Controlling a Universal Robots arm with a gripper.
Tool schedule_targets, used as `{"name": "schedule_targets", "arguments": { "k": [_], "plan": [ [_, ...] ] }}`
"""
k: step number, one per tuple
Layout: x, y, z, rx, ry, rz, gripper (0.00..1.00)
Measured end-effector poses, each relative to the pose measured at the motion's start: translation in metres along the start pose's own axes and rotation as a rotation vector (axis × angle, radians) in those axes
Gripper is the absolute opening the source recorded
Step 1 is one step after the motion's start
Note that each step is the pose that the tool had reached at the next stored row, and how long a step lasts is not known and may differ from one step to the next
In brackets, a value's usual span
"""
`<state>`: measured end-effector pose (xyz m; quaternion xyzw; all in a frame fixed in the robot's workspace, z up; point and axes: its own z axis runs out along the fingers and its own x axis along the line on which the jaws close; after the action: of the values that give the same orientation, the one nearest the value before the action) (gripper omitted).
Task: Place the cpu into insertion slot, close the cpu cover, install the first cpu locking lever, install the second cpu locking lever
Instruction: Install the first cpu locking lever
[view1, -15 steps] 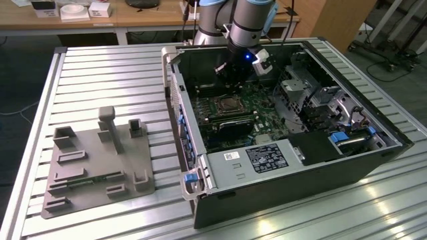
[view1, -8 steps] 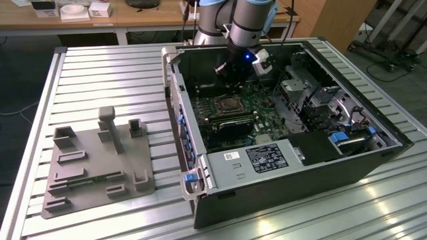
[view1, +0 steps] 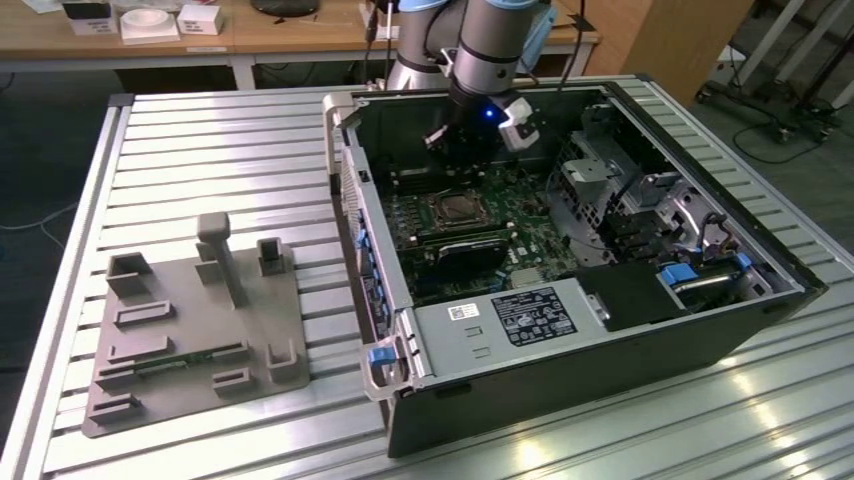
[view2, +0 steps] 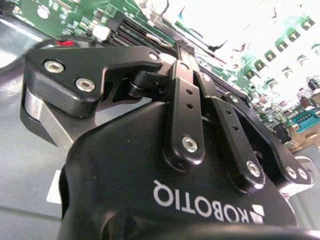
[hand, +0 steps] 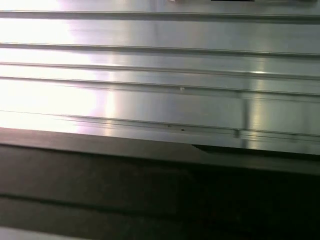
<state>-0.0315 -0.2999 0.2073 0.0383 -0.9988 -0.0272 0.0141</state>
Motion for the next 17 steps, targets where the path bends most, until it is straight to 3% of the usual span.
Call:
{"name": "schedule_targets", "arguments": {
  "k": [6, 17],
  "plan": [
    [-0.0005, -0.0001, 0.0000, -0.0001, 0.0000, 0.000, 0.11],
    [-0.0079, 0.0008, 0.0002, -0.0010, 0.0000, 0.000, 0.11]
  ]
}}
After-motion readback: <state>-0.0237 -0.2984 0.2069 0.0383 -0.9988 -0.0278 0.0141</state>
